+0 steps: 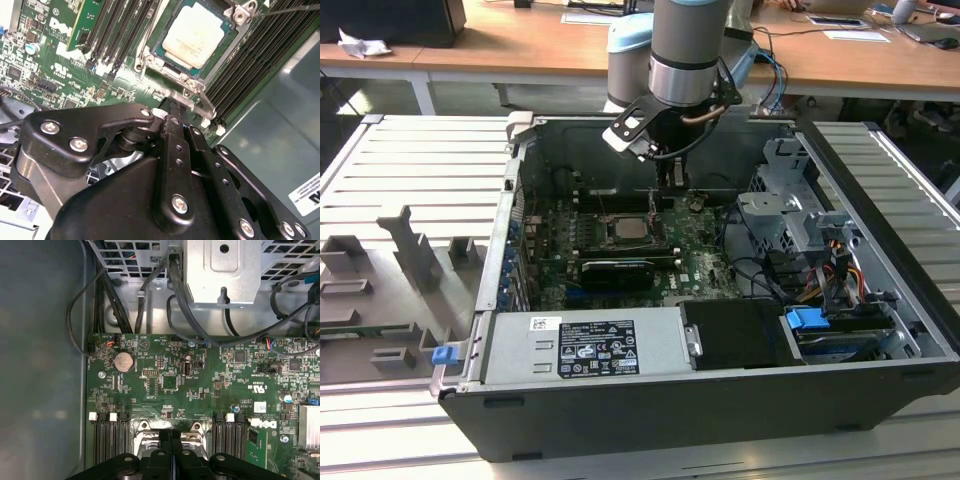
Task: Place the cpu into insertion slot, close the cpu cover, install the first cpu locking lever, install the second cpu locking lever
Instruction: 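Close the cpu cover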
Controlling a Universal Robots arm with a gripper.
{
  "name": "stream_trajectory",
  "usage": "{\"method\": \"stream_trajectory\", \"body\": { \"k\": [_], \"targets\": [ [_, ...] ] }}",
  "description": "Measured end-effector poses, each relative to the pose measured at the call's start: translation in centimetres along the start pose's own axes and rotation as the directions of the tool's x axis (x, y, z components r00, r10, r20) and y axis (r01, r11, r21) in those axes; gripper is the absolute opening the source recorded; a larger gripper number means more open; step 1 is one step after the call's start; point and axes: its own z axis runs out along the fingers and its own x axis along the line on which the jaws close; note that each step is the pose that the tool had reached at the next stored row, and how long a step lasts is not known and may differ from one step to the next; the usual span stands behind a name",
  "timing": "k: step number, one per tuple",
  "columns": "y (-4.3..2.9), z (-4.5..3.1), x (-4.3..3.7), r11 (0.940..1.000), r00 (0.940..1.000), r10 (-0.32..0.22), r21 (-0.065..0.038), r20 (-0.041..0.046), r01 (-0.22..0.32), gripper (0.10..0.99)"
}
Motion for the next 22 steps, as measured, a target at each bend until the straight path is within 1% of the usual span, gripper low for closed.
{"method": "stream_trajectory", "body": {
  "k": [5,8,11,12,14,16,21,22],
  "targets": [
    [-0.62,0.01,0.01,1.0000,1.0000,0.000,0.000,0.0001,0.000,0.106],
    [-0.94,0.14,0.01,1.0000,1.0000,0.000,0.000,-0.0001,0.000,0.106],
    [-1.70,0.82,0.01,1.0000,1.0000,-0.003,0.000,0.0000,0.003,0.106],
    [-2.03,1.21,0.01,0.9999,0.9999,-0.011,0.000,-0.0003,0.011,0.106],
    [-2.25,1.57,0.00,0.9997,0.9997,-0.025,0.000,-0.0005,0.025,0.106],
    [-2.67,2.03,0.00,0.9992,0.9992,-0.040,0.001,-0.0009,0.040,0.106],
    [-3.49,2.06,0.01,0.9992,0.9992,-0.041,0.001,-0.0012,0.041,0.106],
    [-3.57,2.05,0.01,0.9992,0.9992,-0.041,0.001,-0.0013,0.041,0.106]
  ]
}}
